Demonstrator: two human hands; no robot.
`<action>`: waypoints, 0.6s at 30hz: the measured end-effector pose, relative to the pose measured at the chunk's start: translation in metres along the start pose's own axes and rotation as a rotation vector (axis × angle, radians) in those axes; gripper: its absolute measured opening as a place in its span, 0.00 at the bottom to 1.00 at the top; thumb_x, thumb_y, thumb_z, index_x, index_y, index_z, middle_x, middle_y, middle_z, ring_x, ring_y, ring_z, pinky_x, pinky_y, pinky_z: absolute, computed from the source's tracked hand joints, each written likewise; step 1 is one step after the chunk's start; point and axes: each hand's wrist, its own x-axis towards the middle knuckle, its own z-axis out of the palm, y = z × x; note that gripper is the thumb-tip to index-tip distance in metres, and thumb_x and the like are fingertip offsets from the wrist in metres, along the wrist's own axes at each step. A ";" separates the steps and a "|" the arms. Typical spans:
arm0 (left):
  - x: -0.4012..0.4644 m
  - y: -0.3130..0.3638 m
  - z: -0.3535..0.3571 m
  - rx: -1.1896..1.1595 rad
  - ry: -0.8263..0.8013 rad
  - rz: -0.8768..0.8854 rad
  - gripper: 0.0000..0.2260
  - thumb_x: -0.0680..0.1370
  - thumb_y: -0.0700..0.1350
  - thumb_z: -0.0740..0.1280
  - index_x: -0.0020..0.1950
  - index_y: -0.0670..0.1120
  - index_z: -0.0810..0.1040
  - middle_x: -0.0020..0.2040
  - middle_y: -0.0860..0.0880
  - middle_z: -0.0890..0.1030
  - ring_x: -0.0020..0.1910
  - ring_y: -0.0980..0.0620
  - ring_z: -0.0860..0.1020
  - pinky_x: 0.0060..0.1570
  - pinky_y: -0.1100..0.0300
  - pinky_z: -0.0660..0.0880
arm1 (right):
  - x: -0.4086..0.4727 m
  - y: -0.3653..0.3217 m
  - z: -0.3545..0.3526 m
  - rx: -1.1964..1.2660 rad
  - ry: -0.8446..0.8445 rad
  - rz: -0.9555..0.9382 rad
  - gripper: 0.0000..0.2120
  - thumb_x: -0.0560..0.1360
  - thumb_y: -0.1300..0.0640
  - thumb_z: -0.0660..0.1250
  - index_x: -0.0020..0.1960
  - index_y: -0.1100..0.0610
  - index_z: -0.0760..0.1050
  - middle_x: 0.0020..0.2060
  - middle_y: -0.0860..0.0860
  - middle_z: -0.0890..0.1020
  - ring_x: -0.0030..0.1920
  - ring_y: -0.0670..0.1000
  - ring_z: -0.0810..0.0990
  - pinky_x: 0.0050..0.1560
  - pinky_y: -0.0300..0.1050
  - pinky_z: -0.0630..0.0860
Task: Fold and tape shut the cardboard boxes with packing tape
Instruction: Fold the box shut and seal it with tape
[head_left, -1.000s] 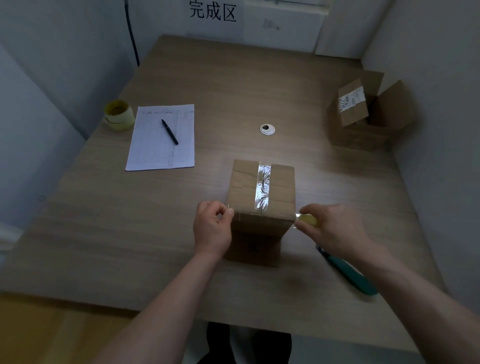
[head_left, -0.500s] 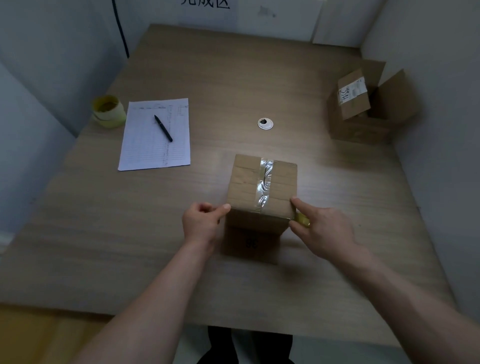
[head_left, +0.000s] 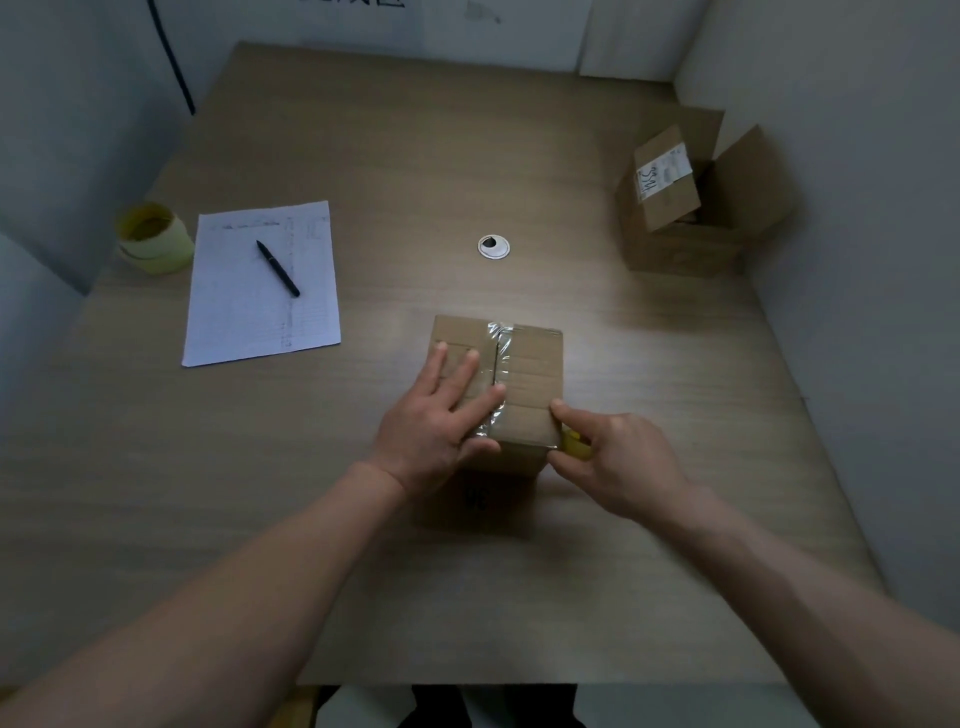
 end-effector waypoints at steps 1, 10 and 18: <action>0.000 0.001 -0.001 -0.022 -0.008 -0.016 0.27 0.76 0.63 0.61 0.67 0.47 0.77 0.70 0.36 0.71 0.70 0.26 0.63 0.65 0.36 0.68 | -0.001 0.001 0.000 0.024 -0.003 -0.001 0.29 0.71 0.40 0.71 0.70 0.44 0.72 0.52 0.53 0.85 0.49 0.58 0.83 0.44 0.49 0.77; 0.015 0.039 -0.006 0.055 -0.248 -0.427 0.31 0.75 0.69 0.47 0.76 0.62 0.56 0.79 0.52 0.55 0.78 0.44 0.47 0.65 0.46 0.66 | -0.003 0.009 0.009 0.059 0.045 -0.006 0.31 0.71 0.39 0.70 0.72 0.43 0.71 0.50 0.51 0.85 0.48 0.55 0.83 0.44 0.45 0.75; 0.032 0.054 -0.016 0.211 -0.326 -0.404 0.26 0.76 0.62 0.49 0.75 0.61 0.58 0.72 0.44 0.63 0.72 0.40 0.58 0.63 0.43 0.63 | 0.001 0.024 -0.003 0.097 -0.117 -0.088 0.38 0.70 0.33 0.68 0.76 0.41 0.61 0.57 0.50 0.83 0.54 0.54 0.81 0.51 0.45 0.74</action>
